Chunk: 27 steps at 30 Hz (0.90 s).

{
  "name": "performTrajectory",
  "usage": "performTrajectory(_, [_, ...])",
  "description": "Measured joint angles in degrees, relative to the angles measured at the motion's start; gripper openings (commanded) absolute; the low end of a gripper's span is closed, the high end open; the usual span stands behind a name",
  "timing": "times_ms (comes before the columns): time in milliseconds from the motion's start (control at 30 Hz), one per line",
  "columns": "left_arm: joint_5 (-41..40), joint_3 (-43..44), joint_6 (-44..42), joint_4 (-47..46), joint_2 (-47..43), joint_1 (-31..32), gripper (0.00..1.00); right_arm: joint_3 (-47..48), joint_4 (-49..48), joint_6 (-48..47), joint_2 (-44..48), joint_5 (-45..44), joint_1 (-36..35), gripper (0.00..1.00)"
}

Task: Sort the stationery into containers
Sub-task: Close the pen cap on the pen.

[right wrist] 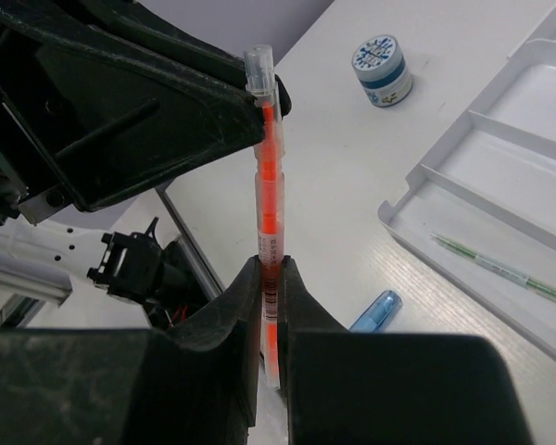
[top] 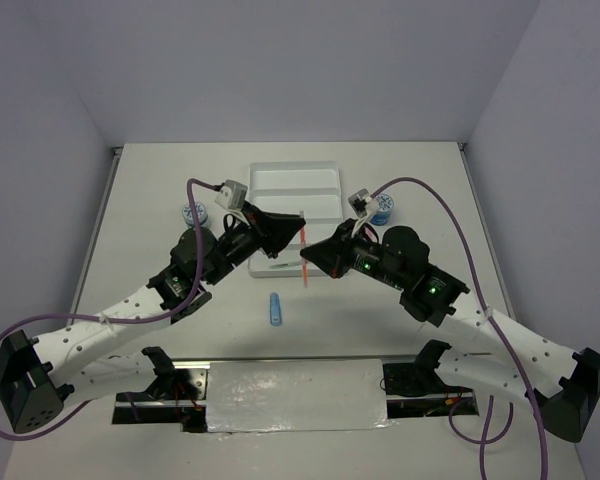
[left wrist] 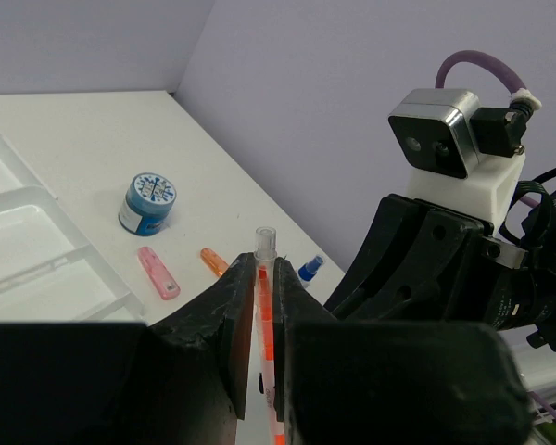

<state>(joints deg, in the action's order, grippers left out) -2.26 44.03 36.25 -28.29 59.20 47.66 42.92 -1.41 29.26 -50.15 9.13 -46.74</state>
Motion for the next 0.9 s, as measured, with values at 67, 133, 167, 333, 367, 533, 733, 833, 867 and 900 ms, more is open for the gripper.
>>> performTrajectory(67, [0.20, -0.07, 0.09, -0.96, 0.00, 0.00, 0.00, 0.79, 0.28, -0.83, -0.07, -0.35, 0.00, 0.00])
performTrajectory(133, [0.52, -0.07, 0.11, -1.79, 0.00, -0.13, 0.00, 1.86, 1.07, -1.86, -0.42, -0.42, -0.02, 0.00])
performTrajectory(167, [0.63, -0.07, 0.09, -2.08, 0.00, -0.22, 0.00, 2.56, 1.53, -2.64, -0.74, -0.39, -0.02, 0.00])
performTrajectory(333, [1.90, 0.00, 0.15, -2.01, -0.04, -0.44, 0.00, 3.61, 1.90, -7.87, -0.98, -1.46, -0.20, 0.00])
performTrajectory(367, [2.08, 0.11, 0.13, -1.86, -0.07, -0.50, 0.00, 3.61, 1.84, -9.22, -0.98, -1.70, -0.31, 0.00])
performTrajectory(533, [2.49, 1.49, -0.22, 0.31, -0.07, -0.66, 0.00, 3.61, 1.16, -14.62, -0.90, -1.81, -0.33, 0.00])
performTrajectory(733, [3.61, 2.60, -1.90, 2.16, -0.59, -0.72, 0.23, 3.69, 0.42, -18.32, -0.87, -0.87, -0.33, 0.00])
performTrajectory(833, [4.04, 2.64, -2.95, 3.63, -1.75, -0.74, 0.43, 3.67, -0.85, -18.91, -0.87, 0.61, -0.33, 0.00])
performTrajectory(867, [4.31, 2.64, -3.39, 4.92, -2.12, -0.68, 0.44, 3.67, -2.34, -19.02, -0.87, 0.90, -0.33, 0.00])
performTrajectory(900, [4.52, 2.64, -3.43, 6.38, -2.29, -0.57, 0.42, 3.67, -3.96, -19.15, -0.79, 1.22, -0.33, 0.00])
